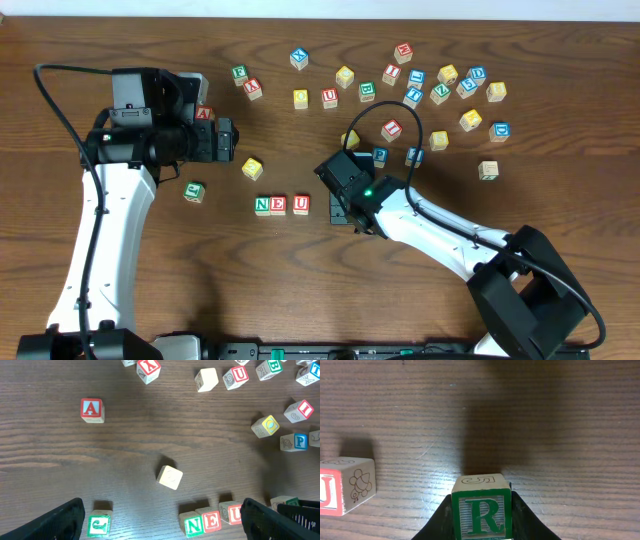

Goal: Spell out NEURIPS
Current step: 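Lower the green R block to the right of the red U block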

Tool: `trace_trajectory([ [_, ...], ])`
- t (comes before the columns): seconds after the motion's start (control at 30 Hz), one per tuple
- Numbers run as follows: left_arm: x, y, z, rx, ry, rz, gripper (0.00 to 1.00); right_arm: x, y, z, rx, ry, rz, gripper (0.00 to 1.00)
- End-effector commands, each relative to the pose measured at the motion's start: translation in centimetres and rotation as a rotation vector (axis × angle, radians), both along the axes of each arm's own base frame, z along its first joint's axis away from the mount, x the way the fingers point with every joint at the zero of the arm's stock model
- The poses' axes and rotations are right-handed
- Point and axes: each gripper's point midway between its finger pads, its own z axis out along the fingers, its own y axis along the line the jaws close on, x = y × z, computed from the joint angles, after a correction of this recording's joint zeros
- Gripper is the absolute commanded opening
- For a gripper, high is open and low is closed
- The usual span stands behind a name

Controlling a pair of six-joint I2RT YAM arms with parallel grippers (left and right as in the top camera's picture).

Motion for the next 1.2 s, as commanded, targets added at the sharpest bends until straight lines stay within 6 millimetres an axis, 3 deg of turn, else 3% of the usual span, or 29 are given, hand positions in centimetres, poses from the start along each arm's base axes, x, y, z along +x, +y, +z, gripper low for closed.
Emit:
trace_trajectory([
  [0.0,0.4,-0.1,0.9,0.0,-0.028,-0.022,0.98,0.4,0.2,0.4,-0.003,-0.023,-0.008,0.11],
  [0.33,0.4,-0.1,0.9,0.0,-0.028,-0.022,0.98,0.9,0.3,0.8,-0.01,-0.052,0.003,0.11],
  [0.67,0.4,-0.1,0.9,0.0,-0.028,-0.022,0.98,0.7,2.3,2.3,-0.034,-0.107,0.062,0.12],
  [1.17,0.4,-0.1,0.9,0.0,-0.028,-0.022,0.98,0.3,3.5,2.3,-0.03,-0.116,0.087,0.11],
])
